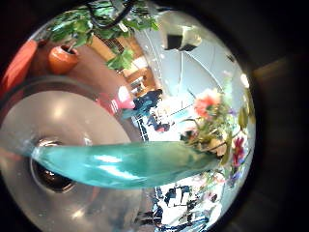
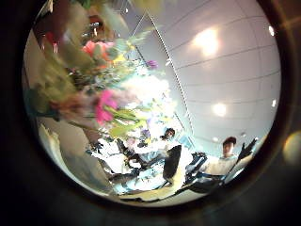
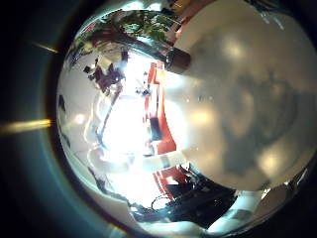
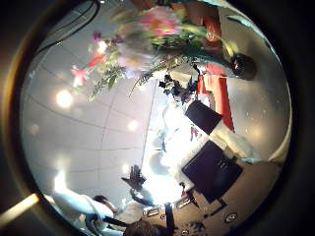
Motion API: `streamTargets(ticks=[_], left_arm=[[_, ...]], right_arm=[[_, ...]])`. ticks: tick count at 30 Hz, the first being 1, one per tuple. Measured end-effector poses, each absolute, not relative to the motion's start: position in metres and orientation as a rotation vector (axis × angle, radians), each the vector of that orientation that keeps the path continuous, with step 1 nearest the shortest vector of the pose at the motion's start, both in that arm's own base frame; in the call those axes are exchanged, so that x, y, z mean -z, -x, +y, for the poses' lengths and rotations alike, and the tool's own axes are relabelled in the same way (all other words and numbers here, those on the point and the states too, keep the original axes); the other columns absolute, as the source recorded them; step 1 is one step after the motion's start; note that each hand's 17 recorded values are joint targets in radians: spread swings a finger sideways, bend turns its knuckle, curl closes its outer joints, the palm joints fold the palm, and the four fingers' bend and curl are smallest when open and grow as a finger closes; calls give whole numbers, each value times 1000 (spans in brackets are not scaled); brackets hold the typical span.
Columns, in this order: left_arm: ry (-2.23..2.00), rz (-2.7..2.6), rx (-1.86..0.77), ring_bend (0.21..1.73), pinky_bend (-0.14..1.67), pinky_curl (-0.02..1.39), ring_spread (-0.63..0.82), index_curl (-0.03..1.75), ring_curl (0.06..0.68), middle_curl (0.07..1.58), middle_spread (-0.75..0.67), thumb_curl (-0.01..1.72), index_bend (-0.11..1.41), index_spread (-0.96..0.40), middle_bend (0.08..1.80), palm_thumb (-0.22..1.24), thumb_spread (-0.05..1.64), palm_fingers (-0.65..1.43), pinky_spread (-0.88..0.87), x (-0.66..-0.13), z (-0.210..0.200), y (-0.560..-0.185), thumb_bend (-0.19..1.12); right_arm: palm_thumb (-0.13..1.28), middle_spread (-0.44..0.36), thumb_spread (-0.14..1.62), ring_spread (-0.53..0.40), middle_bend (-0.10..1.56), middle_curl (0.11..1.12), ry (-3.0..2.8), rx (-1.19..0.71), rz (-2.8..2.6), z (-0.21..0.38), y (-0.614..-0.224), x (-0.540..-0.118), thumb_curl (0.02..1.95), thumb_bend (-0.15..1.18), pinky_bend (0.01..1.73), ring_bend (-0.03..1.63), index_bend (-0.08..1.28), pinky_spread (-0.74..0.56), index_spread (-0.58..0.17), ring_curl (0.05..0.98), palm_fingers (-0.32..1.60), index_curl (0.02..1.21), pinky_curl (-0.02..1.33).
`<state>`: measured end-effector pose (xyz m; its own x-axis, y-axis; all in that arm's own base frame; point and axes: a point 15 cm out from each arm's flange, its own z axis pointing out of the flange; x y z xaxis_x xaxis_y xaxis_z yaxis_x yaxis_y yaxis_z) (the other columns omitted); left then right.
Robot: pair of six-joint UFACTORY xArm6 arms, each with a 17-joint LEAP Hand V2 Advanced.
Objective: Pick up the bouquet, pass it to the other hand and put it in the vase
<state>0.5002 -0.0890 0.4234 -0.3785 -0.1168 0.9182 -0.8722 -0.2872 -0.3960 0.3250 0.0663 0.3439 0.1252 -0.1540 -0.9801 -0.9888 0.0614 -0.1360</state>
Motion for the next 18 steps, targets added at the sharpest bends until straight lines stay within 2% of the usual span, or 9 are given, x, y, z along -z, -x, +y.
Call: streamTargets(ticks=[7,14,18], left_arm=[[-1319,-1415,-1787,573,178,475,537,447,171,402,541,375,92,95,160,69,865,-185,555,-446,-42,-481,-35],[-1359,-1428,-1844,521,182,405,550,347,167,341,533,357,124,105,168,73,869,-127,556,-482,-23,-444,-34],[-1411,-1467,-1800,505,181,376,554,317,169,319,529,351,135,112,172,79,871,-107,553,-481,-20,-419,-33]], right_arm=[[773,-67,997,-69,305,360,1327,-989,1247,67,-324,-344,525,-20,559,679,226,450,-375,208,474,436,203],[779,-131,994,-74,299,364,1365,-977,1242,65,-323,-346,526,-23,547,671,219,449,-376,199,497,442,178],[780,-128,991,-75,301,367,1438,-958,1260,58,-321,-346,527,-23,540,666,210,449,-378,196,508,443,164]])
